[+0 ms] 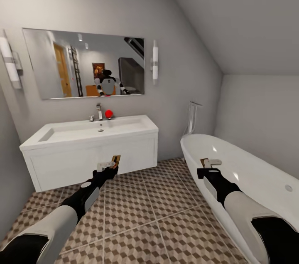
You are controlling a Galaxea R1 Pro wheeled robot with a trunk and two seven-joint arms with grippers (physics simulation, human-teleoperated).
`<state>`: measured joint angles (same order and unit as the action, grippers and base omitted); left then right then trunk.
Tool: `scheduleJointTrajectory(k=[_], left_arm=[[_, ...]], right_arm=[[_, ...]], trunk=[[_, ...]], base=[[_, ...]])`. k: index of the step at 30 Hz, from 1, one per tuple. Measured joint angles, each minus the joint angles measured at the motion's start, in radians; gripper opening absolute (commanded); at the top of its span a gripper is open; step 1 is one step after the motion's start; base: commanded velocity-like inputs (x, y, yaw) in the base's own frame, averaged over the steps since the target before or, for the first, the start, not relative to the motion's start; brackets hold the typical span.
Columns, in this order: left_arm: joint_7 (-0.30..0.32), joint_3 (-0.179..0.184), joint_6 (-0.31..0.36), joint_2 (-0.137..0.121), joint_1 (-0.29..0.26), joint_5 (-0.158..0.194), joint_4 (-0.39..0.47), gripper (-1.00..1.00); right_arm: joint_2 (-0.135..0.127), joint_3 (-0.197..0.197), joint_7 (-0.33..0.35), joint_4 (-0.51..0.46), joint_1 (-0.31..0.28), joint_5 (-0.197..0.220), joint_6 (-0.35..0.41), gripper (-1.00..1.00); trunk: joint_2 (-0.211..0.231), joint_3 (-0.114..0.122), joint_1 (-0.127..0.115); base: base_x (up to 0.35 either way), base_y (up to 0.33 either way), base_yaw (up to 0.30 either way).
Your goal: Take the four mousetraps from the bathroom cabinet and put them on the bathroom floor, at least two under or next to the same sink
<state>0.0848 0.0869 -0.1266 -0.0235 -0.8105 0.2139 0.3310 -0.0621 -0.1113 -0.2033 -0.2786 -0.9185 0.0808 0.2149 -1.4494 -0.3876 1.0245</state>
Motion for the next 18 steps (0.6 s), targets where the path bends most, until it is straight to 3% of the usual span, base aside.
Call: scheduleJointTrajectory(k=[11,18], left_arm=[[-0.001,0.0,0.0,0.0,0.0,0.0,0.0,-1.0],[0.003,0.001,0.0,0.0,0.0,0.002,0.001,-1.0]], right_arm=[[0.0,-0.001,0.0,0.0,0.0,0.001,0.001,-1.0],[-0.001,-0.001,0.0,0.0,-0.001,0.0,0.001,-1.0]], trunk=[[0.0,0.0,0.0],[0.0,0.0,0.0]], base=[[0.306,-0.073,0.006],[0.129,-0.031,0.208]])
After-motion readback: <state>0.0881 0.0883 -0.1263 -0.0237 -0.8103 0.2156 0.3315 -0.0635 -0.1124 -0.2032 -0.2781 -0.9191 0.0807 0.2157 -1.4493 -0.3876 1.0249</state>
